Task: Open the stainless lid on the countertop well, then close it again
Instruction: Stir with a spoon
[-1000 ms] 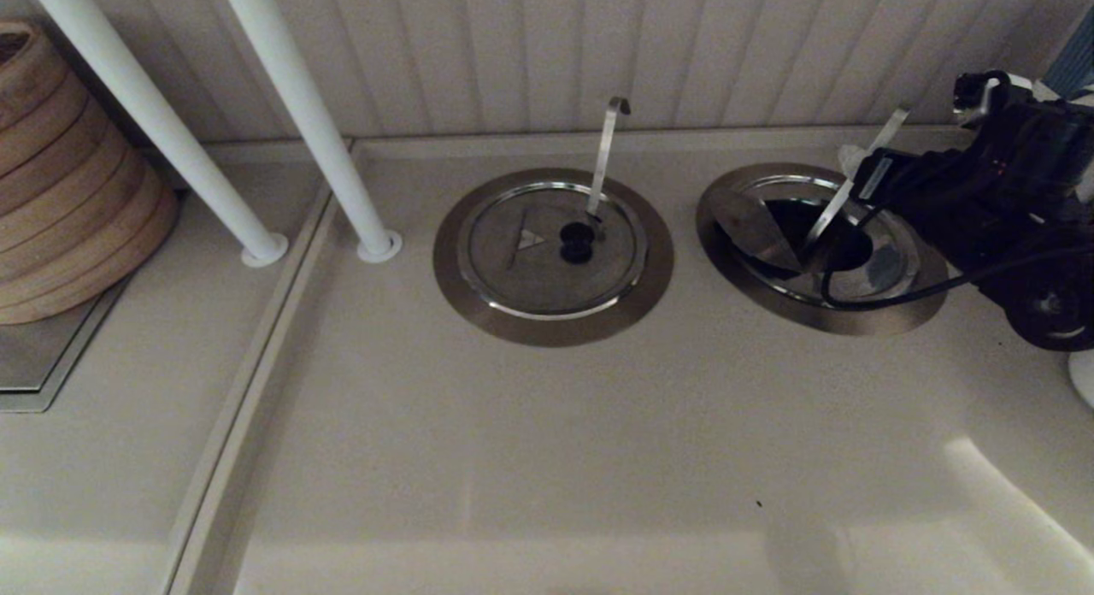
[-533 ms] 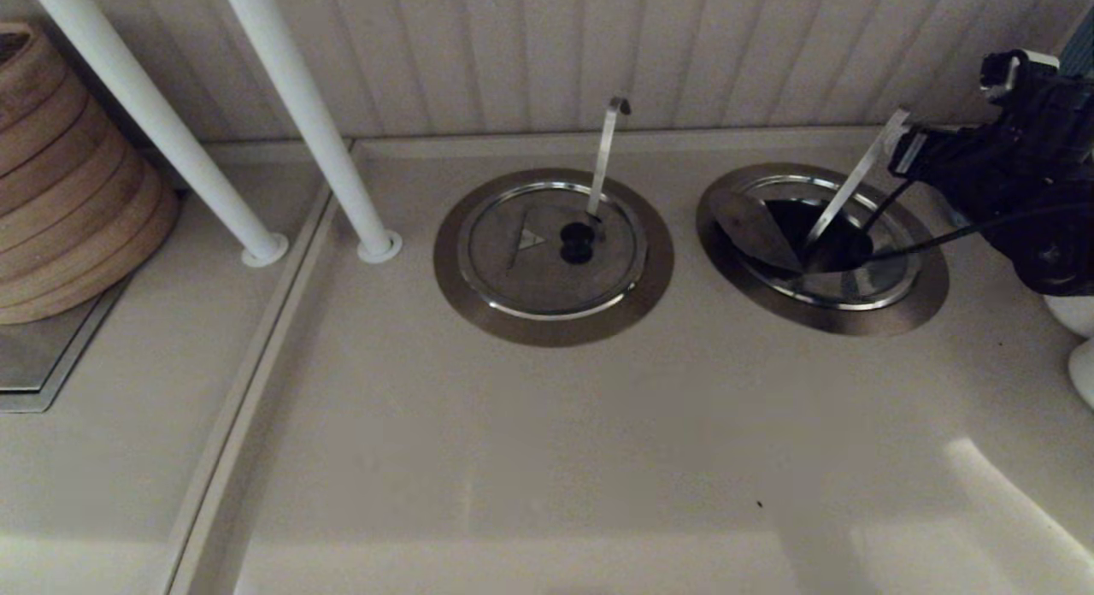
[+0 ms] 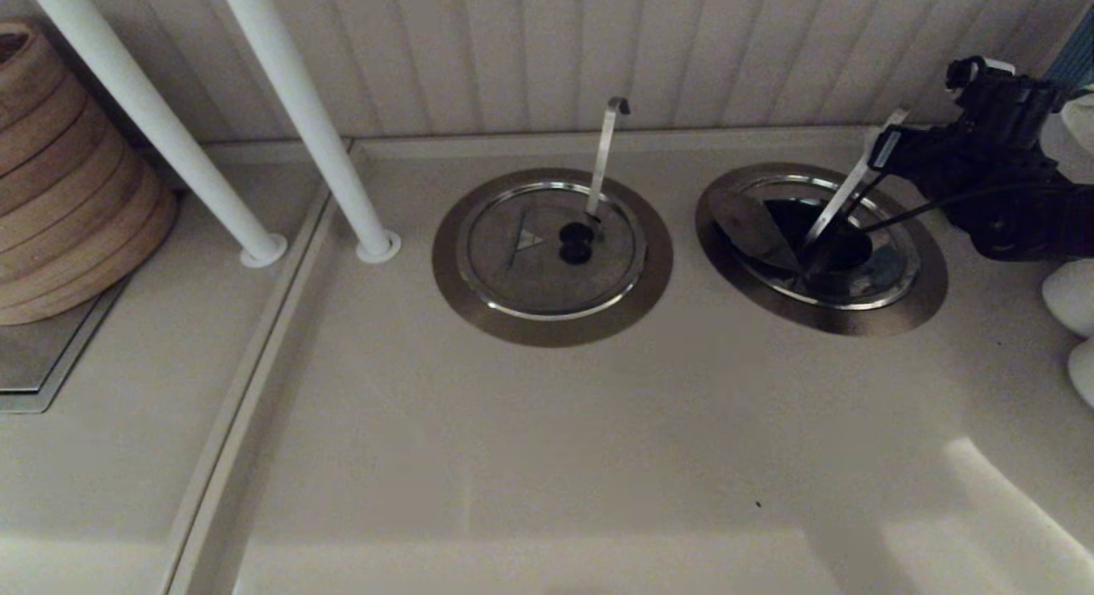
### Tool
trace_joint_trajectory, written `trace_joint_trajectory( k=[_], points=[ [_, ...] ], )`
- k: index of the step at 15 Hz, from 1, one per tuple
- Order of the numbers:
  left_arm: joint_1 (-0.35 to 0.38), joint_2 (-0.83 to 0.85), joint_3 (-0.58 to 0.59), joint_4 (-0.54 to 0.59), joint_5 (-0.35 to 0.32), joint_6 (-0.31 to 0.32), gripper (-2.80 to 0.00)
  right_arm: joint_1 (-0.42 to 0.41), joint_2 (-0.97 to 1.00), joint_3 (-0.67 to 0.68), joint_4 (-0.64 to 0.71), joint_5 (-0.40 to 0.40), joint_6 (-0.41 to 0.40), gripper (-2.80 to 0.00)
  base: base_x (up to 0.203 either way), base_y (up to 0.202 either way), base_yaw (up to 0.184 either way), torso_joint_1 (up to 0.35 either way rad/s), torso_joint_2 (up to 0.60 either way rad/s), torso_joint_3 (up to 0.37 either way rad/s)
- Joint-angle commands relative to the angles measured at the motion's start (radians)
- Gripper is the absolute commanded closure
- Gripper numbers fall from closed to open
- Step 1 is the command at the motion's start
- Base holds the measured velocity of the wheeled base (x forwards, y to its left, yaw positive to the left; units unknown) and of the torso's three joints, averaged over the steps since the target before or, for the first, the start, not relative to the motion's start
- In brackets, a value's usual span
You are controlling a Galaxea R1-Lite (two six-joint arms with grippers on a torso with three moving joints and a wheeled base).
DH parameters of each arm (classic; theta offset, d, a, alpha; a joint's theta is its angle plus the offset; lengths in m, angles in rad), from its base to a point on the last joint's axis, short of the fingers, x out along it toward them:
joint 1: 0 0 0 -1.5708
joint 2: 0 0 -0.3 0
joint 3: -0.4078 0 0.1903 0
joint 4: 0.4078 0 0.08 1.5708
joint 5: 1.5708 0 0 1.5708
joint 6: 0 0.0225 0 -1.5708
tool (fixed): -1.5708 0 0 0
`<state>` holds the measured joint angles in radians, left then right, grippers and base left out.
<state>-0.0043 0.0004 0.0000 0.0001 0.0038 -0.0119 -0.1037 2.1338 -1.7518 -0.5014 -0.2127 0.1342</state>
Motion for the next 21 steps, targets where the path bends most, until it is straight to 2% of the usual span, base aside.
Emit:
trace_joint_trajectory(
  k=[1, 7, 21],
  points=[
    [0.0, 0.001, 0.0, 0.0, 0.001, 0.0, 0.0, 0.01, 0.026, -0.011, -0.003, -0.001, 0.007, -2.8, 0.0, 0.0, 0.0, 0.0, 0.0, 0.0],
    [0.0, 0.001, 0.0, 0.0, 0.001, 0.0, 0.0, 0.03, 0.02, -0.005, -0.005, -0.001, 0.044, -2.8, 0.0, 0.0, 0.0, 0.0, 0.0, 0.0],
    [0.0, 0.001, 0.0, 0.0, 0.0, 0.0, 0.0, 0.032, 0.055, -0.006, -0.016, -0.001, 0.045, -2.8, 0.0, 0.0, 0.0, 0.0, 0.0, 0.0]
  ],
)
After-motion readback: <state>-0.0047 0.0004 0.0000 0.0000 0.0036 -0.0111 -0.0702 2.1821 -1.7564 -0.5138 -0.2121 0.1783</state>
